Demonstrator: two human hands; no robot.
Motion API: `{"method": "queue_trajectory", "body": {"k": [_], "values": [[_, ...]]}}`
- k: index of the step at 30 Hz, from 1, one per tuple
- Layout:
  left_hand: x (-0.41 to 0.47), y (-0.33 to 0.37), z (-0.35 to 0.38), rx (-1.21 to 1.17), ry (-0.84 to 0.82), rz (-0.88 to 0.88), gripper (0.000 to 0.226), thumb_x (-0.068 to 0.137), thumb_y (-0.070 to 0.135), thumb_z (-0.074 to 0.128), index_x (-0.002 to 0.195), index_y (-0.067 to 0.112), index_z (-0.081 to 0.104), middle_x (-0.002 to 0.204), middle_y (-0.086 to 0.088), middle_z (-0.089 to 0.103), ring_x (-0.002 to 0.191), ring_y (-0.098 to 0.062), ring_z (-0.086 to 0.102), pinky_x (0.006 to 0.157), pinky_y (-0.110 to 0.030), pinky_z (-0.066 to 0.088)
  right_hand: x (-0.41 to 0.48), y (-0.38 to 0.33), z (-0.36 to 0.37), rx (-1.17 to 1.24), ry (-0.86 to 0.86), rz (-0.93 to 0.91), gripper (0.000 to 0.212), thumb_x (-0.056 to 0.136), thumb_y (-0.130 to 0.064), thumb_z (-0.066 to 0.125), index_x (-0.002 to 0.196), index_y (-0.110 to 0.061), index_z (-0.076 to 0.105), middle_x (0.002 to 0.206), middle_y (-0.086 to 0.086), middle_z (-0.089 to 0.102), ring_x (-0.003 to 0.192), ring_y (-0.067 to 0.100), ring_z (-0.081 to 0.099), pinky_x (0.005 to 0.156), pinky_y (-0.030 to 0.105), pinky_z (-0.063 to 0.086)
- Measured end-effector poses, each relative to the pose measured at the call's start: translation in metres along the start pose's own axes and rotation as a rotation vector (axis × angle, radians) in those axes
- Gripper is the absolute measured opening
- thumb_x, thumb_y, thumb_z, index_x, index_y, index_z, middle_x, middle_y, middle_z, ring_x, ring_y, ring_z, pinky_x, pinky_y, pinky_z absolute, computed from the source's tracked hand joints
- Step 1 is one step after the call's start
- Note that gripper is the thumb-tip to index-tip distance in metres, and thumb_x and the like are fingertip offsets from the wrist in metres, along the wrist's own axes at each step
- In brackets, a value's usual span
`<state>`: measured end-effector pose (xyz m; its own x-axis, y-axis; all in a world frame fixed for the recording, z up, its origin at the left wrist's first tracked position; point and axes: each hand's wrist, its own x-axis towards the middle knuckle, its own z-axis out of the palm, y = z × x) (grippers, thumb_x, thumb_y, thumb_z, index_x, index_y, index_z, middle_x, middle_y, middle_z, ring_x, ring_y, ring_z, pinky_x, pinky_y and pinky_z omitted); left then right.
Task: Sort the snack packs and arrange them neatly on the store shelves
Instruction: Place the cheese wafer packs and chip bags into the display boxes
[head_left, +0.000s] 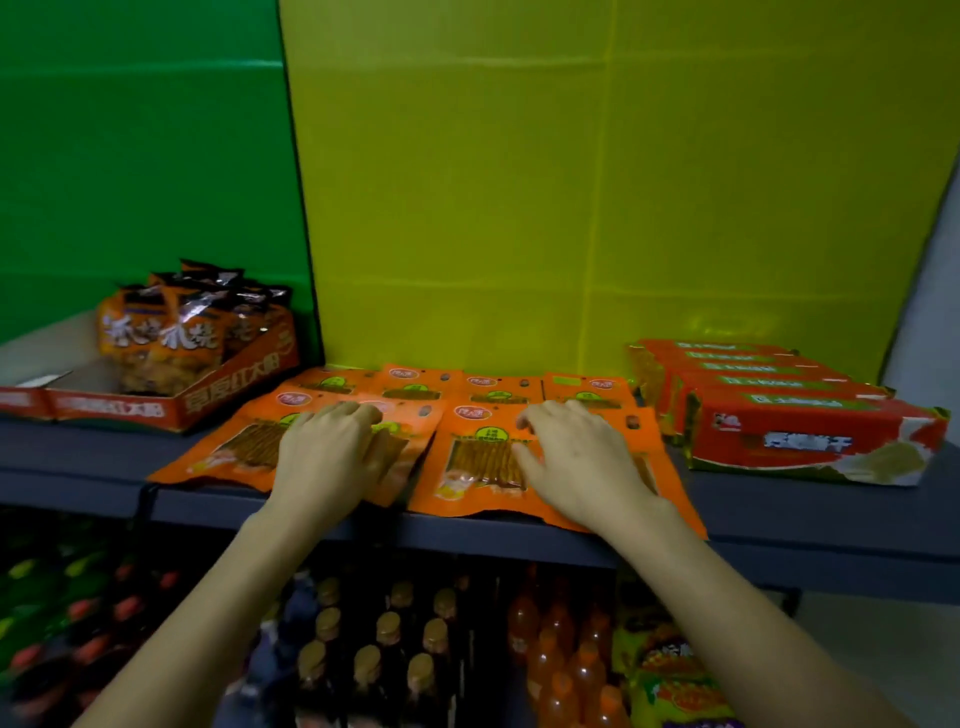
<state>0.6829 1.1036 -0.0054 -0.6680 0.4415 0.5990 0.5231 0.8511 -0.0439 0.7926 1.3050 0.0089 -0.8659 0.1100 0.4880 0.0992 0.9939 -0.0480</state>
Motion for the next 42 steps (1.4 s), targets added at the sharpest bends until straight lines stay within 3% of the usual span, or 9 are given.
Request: {"method": "queue_trajectory", "body": {"k": [5,9,13,18,32,42], "values": [[-0.029,-0.066,-0.011,0.074,0.004,-0.104,0.037,0.080,0.038,0.042,0.074,0.015,0.069,0.069,-0.004,0.069,0.063,-0.030,0.066,0.052,-0.029,0.045,0.030,-0.071,0.024,0.168,-0.041,-0.196,0.034,0.094,-0.036,0.044,0.124,-0.021,0.051,0.127,-0.001,0.056,0.121,0.021,0.047,0.094,0.033,0.039],[-0.063,-0.133,-0.026,0.119,-0.052,-0.249,0.021,0.081,0.030,0.061,0.083,0.011,0.069,0.080,-0.008,0.070,0.075,-0.033,0.067,0.060,-0.034,0.048,0.054,-0.145,0.044,0.270,-0.077,-0.352,0.034,0.093,-0.035,0.047,0.123,-0.022,0.052,0.128,-0.001,0.056,0.122,0.021,0.048,0.094,0.033,0.039],[-0.102,-0.205,-0.042,0.158,-0.030,-0.351,0.020,0.085,0.029,0.060,0.087,0.010,0.067,0.086,-0.007,0.069,0.081,-0.032,0.066,0.062,-0.033,0.047,0.074,-0.229,0.064,0.342,-0.091,-0.476,0.032,0.093,-0.036,0.047,0.121,-0.022,0.053,0.123,-0.002,0.057,0.117,0.020,0.051,0.090,0.034,0.041],[-0.143,-0.312,-0.065,0.226,-0.021,-0.457,0.029,0.091,0.038,0.051,0.105,0.017,0.064,0.100,-0.001,0.065,0.097,-0.024,0.063,0.068,-0.032,0.045,0.104,-0.348,0.086,0.427,-0.176,-0.594,0.037,0.093,-0.037,0.048,0.127,-0.022,0.050,0.129,-0.003,0.055,0.121,0.019,0.049,0.094,0.034,0.042],[-0.210,-0.548,-0.101,0.304,-0.044,-0.595,0.035,0.092,0.044,0.045,0.109,0.020,0.063,0.110,0.002,0.065,0.104,-0.021,0.061,0.076,-0.033,0.049,0.178,-0.612,0.135,0.444,-0.249,-0.622,0.038,0.093,-0.042,0.048,0.127,-0.027,0.049,0.130,-0.004,0.055,0.119,0.022,0.051,0.088,0.035,0.044],[-0.214,-0.729,-0.080,0.336,-0.037,-0.691,0.029,0.091,0.042,0.047,0.099,0.019,0.061,0.096,0.002,0.066,0.091,-0.020,0.063,0.071,-0.034,0.052,0.248,-0.780,0.193,0.494,-0.230,-0.675,0.038,0.093,-0.041,0.047,0.128,-0.026,0.050,0.129,-0.004,0.056,0.118,0.021,0.053,0.086,0.034,0.043]]}}
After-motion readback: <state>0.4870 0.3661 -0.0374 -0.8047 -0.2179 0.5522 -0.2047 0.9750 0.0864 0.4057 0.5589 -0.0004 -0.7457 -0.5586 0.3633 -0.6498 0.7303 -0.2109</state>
